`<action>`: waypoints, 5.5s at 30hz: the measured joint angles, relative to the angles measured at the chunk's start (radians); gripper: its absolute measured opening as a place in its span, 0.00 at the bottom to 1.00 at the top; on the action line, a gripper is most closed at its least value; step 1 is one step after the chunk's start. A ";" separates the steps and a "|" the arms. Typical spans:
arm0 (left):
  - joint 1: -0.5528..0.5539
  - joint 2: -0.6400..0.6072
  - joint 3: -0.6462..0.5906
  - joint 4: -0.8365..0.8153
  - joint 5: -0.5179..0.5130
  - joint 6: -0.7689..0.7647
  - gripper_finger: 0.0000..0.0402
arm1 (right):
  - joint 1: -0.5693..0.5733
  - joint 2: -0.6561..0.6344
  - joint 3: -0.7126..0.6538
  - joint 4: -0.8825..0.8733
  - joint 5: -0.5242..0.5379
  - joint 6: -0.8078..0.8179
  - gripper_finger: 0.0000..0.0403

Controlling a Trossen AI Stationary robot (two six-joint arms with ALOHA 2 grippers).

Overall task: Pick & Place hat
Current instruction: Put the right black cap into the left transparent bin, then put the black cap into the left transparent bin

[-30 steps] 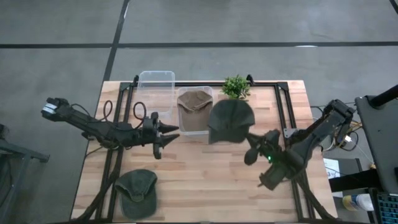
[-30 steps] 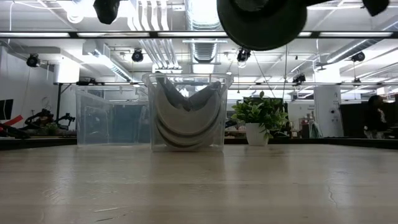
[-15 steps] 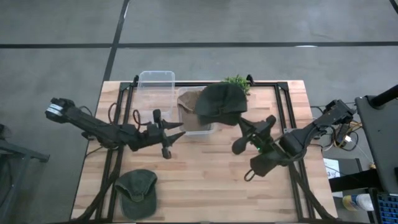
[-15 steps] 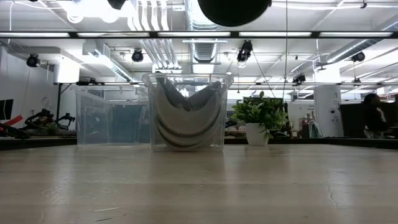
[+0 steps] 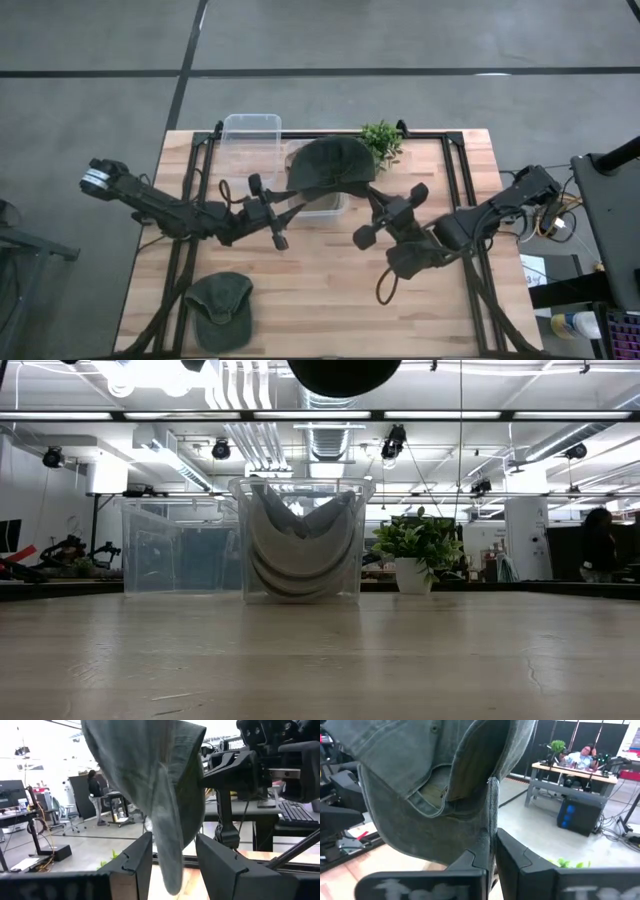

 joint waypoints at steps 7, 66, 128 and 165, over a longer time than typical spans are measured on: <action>0.013 -0.008 0.002 0.001 0.000 -0.006 0.36 | -0.005 0.018 0.018 0.000 -0.007 -0.009 0.03; 0.096 -0.581 0.108 -1.361 -0.507 -0.997 0.01 | -0.007 0.007 -0.112 0.015 -0.067 -0.192 0.58; 0.953 -0.154 0.248 -1.683 0.411 -0.925 0.29 | -0.009 0.035 -0.102 0.106 -0.142 -0.187 0.59; 0.774 -0.612 0.336 -1.594 0.622 -0.742 0.42 | -0.090 0.464 -0.088 0.862 -1.176 0.282 0.58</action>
